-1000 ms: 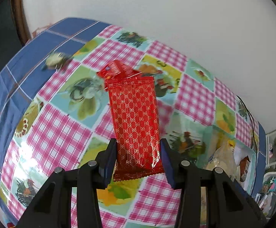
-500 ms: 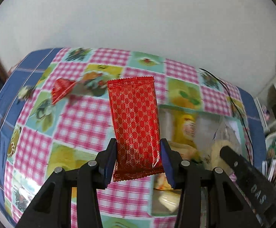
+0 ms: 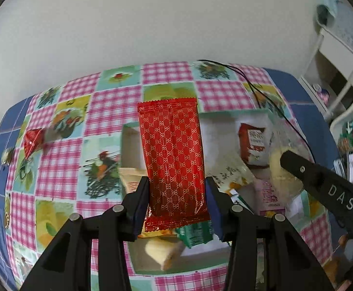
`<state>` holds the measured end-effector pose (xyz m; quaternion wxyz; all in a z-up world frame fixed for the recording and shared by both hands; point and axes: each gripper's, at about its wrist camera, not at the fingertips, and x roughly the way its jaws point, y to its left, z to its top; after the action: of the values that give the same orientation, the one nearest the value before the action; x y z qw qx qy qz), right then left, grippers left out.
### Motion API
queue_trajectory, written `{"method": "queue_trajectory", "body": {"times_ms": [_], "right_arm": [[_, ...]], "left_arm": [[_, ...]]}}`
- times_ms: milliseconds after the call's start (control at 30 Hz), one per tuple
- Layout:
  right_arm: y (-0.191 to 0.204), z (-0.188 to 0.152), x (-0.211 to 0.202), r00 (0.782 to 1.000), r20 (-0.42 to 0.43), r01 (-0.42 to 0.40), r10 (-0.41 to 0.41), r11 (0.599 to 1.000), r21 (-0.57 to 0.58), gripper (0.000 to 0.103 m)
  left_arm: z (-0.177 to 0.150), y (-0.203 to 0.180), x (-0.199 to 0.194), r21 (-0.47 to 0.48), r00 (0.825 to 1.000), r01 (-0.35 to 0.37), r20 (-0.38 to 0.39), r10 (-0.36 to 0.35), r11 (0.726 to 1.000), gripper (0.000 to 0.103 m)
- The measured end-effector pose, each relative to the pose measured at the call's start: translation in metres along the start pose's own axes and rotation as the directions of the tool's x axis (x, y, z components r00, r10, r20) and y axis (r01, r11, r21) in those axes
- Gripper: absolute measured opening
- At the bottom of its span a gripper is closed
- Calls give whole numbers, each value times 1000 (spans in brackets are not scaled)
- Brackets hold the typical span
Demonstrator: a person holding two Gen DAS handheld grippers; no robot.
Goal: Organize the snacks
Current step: 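Carry both snacks over the white tray and open both tools to release them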
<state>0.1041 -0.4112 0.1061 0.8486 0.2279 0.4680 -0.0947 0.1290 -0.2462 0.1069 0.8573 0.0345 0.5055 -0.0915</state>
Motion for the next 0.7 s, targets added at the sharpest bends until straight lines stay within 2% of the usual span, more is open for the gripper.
{"method": "queue_trajectory", "body": {"times_ms": [233, 700], "right_arm": [[-2, -1, 8, 1000, -16, -8, 8, 1000, -6, 46], [9, -2, 11, 1000, -19, 12, -13, 999, -50, 48]], "left_arm": [[0, -11, 10, 41, 1000, -12, -5, 12, 999, 47], [0, -8, 14, 29, 1000, 3, -27, -2, 1000, 47]]}}
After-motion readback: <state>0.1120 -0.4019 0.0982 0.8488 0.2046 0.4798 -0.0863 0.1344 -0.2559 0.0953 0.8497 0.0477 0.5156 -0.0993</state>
